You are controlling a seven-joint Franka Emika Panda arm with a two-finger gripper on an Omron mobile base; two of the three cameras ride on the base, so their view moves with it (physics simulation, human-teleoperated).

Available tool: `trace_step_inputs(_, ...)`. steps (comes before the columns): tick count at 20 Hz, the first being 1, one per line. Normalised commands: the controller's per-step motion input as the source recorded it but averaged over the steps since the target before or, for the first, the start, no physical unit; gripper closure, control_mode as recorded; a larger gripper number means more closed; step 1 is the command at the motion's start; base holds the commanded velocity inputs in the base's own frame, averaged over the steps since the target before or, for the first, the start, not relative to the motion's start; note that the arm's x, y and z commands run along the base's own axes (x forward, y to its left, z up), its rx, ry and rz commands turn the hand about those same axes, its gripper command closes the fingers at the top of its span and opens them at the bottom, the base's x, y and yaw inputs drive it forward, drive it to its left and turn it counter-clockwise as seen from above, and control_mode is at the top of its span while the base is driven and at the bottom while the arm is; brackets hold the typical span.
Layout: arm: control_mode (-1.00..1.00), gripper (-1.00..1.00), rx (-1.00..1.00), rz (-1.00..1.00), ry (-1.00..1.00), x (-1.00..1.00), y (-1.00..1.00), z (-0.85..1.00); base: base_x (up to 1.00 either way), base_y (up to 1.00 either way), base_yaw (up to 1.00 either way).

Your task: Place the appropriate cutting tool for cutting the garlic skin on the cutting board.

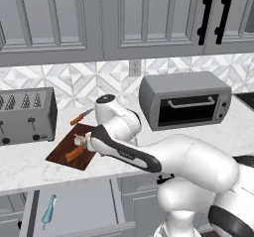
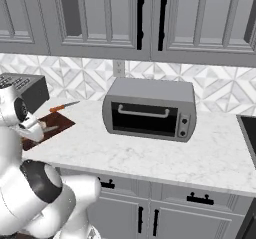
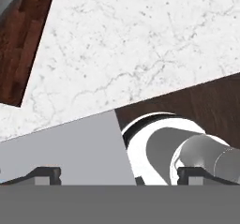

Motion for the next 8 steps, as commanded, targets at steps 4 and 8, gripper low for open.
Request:
trace_step_inputs(4, -1.00, -1.00, 0.00, 0.43, -0.03, -1.00, -1.00, 0.66, 0.00, 0.00, 0.00)
trace_step_inputs(8, -1.00, -1.00, 0.00, 0.31, -0.11, -1.00, -0.95, 0.44, 0.00, 0.00, 0.00)
